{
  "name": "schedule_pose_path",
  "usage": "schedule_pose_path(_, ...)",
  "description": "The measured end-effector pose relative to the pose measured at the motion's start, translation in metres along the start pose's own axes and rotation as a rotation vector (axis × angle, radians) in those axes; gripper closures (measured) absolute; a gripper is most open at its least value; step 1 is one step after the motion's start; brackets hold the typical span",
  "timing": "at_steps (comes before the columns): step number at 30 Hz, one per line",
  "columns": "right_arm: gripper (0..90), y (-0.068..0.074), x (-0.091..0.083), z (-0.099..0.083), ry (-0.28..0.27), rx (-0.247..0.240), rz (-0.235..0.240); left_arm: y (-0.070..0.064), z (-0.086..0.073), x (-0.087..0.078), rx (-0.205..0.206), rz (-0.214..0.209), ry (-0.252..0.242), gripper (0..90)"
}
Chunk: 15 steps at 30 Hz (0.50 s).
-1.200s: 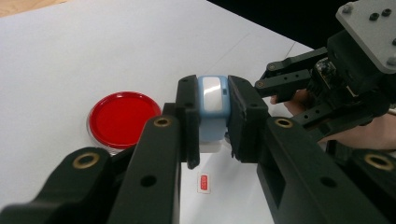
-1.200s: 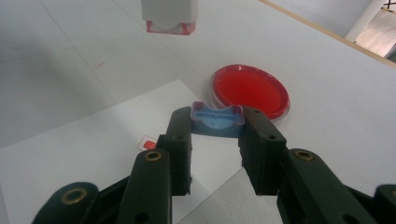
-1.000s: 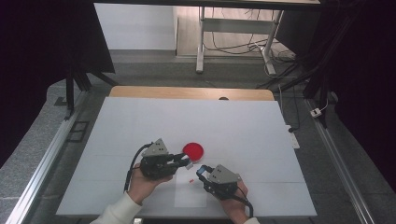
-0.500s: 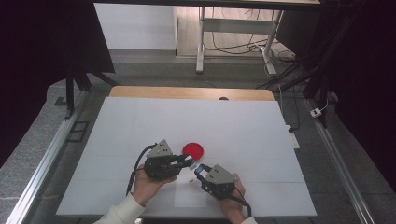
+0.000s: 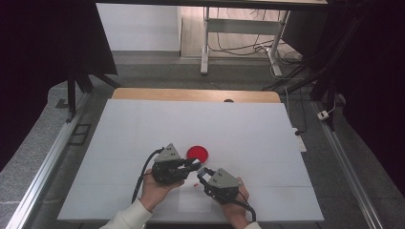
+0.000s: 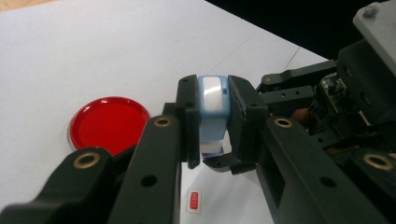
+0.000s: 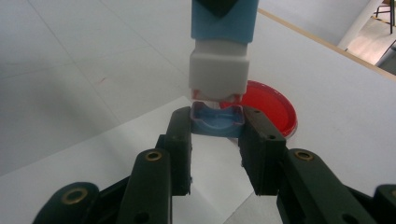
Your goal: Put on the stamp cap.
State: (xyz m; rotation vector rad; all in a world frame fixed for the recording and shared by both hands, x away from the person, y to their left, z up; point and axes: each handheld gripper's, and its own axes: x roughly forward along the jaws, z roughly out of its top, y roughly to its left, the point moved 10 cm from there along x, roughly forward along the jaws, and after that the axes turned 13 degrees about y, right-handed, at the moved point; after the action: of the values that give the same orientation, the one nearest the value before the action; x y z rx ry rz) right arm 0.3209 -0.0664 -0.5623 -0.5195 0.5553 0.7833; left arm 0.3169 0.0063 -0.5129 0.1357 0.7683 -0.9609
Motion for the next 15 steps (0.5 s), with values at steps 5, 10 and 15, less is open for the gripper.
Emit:
schedule_pose_path(5, 64.6, -0.0004, -0.0002, 0.0006, -0.003, 0.007, -0.007, 0.0000, -0.0002, 0.0013, -0.006, -0.003, -0.003, 74.8)
schedule_pose_path(10, 64.6, -0.0011, -0.0009, 0.0013, -0.006, 0.010, -0.019, -0.0011, -0.0002, 0.0024, -0.003, -0.004, -0.003, 74.8)
schedule_pose_path(15, 64.6, -0.0013, -0.0008, 0.0018, -0.014, 0.024, -0.013, -0.0016, 0.0002, 0.0027, -0.006, -0.008, -0.007, 74.8)
